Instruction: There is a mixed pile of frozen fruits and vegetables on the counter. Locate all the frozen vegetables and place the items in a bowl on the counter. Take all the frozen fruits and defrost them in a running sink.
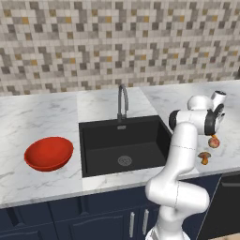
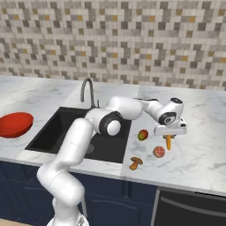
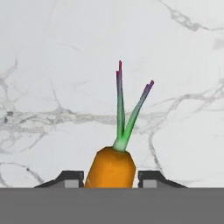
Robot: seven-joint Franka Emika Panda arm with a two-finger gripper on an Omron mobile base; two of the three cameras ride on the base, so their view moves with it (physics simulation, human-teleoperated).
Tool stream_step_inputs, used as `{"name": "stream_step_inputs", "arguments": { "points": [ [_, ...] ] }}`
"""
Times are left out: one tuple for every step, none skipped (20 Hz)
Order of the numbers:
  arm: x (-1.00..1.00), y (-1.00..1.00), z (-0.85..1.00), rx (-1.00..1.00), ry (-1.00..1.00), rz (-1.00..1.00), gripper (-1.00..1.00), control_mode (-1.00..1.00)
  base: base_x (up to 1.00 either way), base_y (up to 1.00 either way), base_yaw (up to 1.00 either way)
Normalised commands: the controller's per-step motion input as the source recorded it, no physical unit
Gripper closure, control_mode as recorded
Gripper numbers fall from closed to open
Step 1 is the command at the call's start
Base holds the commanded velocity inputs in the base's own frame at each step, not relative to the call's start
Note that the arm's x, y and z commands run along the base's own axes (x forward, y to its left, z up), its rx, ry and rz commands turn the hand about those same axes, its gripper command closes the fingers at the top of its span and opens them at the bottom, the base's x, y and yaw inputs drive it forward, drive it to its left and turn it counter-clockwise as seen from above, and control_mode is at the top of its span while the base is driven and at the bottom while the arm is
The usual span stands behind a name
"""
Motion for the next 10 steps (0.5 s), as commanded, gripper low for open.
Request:
{"name": "stream_step_inputs", "arguments": {
  "points": [
    [0.0, 0.03, 0.0, 0.01, 0.0, 0.06, 1.0, -1.0, 0.0, 0.0, 0.0],
    [0.0, 0.18, 0.0, 0.04, 0.0, 0.07, 1.0, -1.0, 0.0, 0.0, 0.0],
    [0.0, 0.3, 0.0, 0.05, 0.0, 0.07, 1.0, -1.0, 0.0, 0.0, 0.0],
    [0.0, 0.44, 0.14, 0.02, 0.0, 0.11, 1.0, -1.0, 0.0, 0.0, 0.0],
    [0.0, 0.54, 0.14, 0.03, 0.0, 0.11, 1.0, -1.0, 0.0, 0.0, 0.0],
    [0.0, 0.65, 0.14, 0.02, 0.0, 0.13, 1.0, -1.0, 0.0, 0.0, 0.0],
    [0.0, 0.75, 0.2, 0.0, 0.0, 0.13, 1.0, -1.0, 0.0, 0.0, 0.0],
    [-0.01, 0.81, 0.26, 0.0, 0.0, 0.13, 1.0, -1.0, 0.0, 0.0, 0.0],
    [-0.13, 0.82, 0.45, 0.0, 0.0, 0.11, 1.0, -1.0, 0.0, 0.0, 0.0],
    [-0.23, 0.74, 0.68, 0.0, -0.02, 0.09, 1.0, -1.0, 0.0, 0.0, 0.0]
  ]
}}
